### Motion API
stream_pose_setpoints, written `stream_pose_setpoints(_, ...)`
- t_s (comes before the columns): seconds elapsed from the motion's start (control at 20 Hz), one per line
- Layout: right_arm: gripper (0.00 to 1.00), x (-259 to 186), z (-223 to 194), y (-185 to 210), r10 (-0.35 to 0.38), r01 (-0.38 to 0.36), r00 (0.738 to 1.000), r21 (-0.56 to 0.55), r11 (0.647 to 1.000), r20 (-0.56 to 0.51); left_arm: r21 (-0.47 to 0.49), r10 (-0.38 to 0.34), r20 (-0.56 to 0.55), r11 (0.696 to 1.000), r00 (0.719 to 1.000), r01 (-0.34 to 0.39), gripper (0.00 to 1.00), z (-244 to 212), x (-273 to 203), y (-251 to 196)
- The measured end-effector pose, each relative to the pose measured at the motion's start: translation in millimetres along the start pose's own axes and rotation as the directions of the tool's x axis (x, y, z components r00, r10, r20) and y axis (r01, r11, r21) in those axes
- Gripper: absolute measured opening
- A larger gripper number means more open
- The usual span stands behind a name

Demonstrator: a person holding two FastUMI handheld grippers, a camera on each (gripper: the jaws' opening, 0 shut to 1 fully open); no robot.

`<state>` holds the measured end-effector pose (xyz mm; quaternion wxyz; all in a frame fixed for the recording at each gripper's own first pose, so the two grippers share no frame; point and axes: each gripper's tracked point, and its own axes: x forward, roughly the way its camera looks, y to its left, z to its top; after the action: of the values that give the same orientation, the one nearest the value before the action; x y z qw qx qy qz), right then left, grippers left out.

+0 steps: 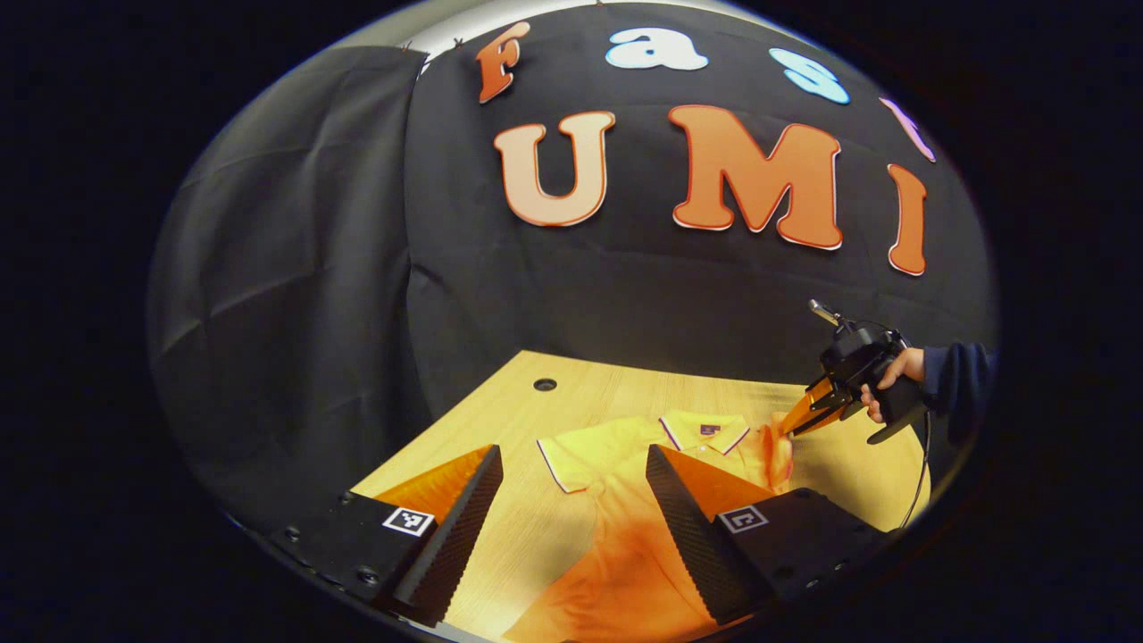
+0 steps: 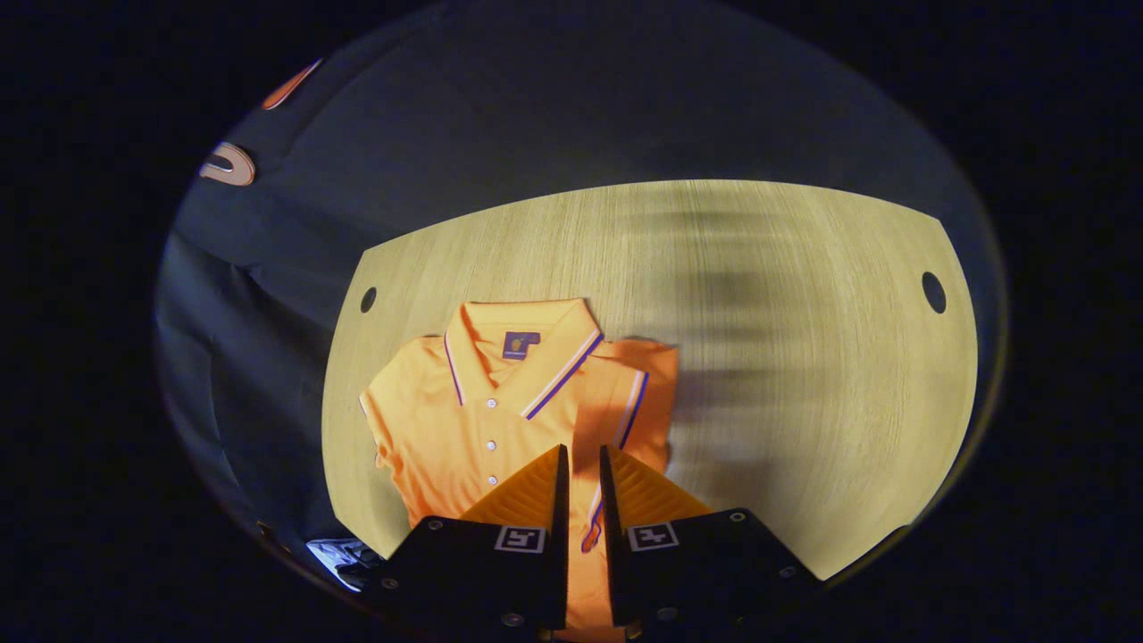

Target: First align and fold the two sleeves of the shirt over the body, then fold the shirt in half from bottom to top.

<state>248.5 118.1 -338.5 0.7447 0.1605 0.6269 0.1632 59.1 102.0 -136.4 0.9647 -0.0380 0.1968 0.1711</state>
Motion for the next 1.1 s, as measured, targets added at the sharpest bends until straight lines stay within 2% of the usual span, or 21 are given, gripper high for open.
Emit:
stream_pose_setpoints(0.05, 0.31, -6, 2, 0, -0.004, 0.004, 1.000, -0.007, 1.000, 0.018, -0.019, -0.007, -0.019, 1.000, 1.000, 0.007, 0.99, -4, 7, 4)
stream_pose_setpoints(0.1, 0.34, -12, 5, 1, -0.008, 0.009, 0.999, -0.019, 1.000, 0.045, -0.029, -0.013, -0.043, 1.000, 0.999, 0.012, 0.99, -8, 13, 9)
stream_pose_setpoints(0.15, 0.41, -20, 6, 2, -0.017, 0.019, 0.997, -0.029, 0.999, 0.075, -0.039, -0.018, -0.053, 0.999, 0.998, 0.016, 0.99, -12, 24, 17)
stream_pose_setpoints(0.2, 0.35, -29, 7, 2, -0.029, 0.032, 0.994, -0.028, 0.999, 0.105, -0.043, -0.037, -0.071, 0.999, 0.997, 0.034, 1.00, -12, 35, 21)
stream_pose_setpoints(0.25, 0.50, -40, 6, 2, -0.038, 0.042, 0.991, -0.023, 0.999, 0.131, -0.049, -0.056, -0.092, 0.997, 0.994, 0.051, 1.00, -11, 42, 21)
stream_pose_setpoints(0.35, 0.50, -65, 1, -1, -0.068, 0.068, 0.977, 0.008, 0.998, 0.203, -0.084, -0.119, -0.142, 0.991, 0.983, 0.108, 0.98, -16, 59, 23)
stream_pose_setpoints(0.45, 0.55, -85, -10, -7, -0.110, 0.098, 0.959, 0.059, 0.993, 0.261, -0.115, -0.136, -0.219, 0.987, 0.966, 0.113, 0.98, -26, 82, 32)
stream_pose_setpoints(0.5, 0.63, -95, -16, -9, -0.129, 0.108, 0.950, 0.090, 0.990, 0.286, -0.139, -0.155, -0.276, 0.983, 0.949, 0.120, 0.98, -38, 89, 29)
stream_pose_setpoints(0.55, 0.75, -104, -23, -11, -0.148, 0.116, 0.941, 0.121, 0.986, 0.304, -0.169, -0.185, -0.340, 0.977, 0.922, 0.133, 0.98, -48, 96, 29)
stream_pose_setpoints(0.6, 0.70, -112, -31, -10, -0.158, 0.116, 0.933, 0.146, 0.982, 0.324, -0.200, -0.199, -0.406, 0.972, 0.892, 0.126, 0.97, -59, 104, 31)
stream_pose_setpoints(0.65, 0.74, -119, -39, -11, -0.173, 0.120, 0.923, 0.170, 0.978, 0.343, -0.219, -0.218, -0.482, 0.968, 0.848, 0.125, 0.97, -71, 110, 34)
stream_pose_setpoints(0.8, 0.91, -144, -64, -16, -0.228, 0.150, 0.891, 0.219, 0.964, 0.392, -0.283, -0.258, -0.595, 0.954, 0.761, 0.102, 0.98, -98, 140, 33)
stream_pose_setpoints(0.85, 0.93, -154, -72, -14, -0.244, 0.158, 0.879, 0.231, 0.960, 0.411, -0.299, -0.269, -0.623, 0.950, 0.735, 0.094, 0.98, -100, 150, 32)
stream_pose_setpoints(0.9, 0.95, -164, -80, -15, -0.259, 0.168, 0.864, 0.237, 0.957, 0.432, -0.299, -0.266, -0.650, 0.951, 0.712, 0.082, 0.98, -102, 160, 35)
stream_pose_setpoints(1.0, 0.96, -179, -99, -22, -0.326, 0.222, 0.814, 0.260, 0.940, 0.481, -0.271, -0.242, -0.695, 0.961, 0.677, 0.065, 0.98, -108, 182, 36)
stream_pose_setpoints(1.1, 0.96, -187, -125, -27, -0.388, 0.269, 0.777, 0.295, 0.917, 0.496, -0.238, -0.232, -0.732, 0.968, 0.641, 0.079, 0.98, -114, 202, 33)
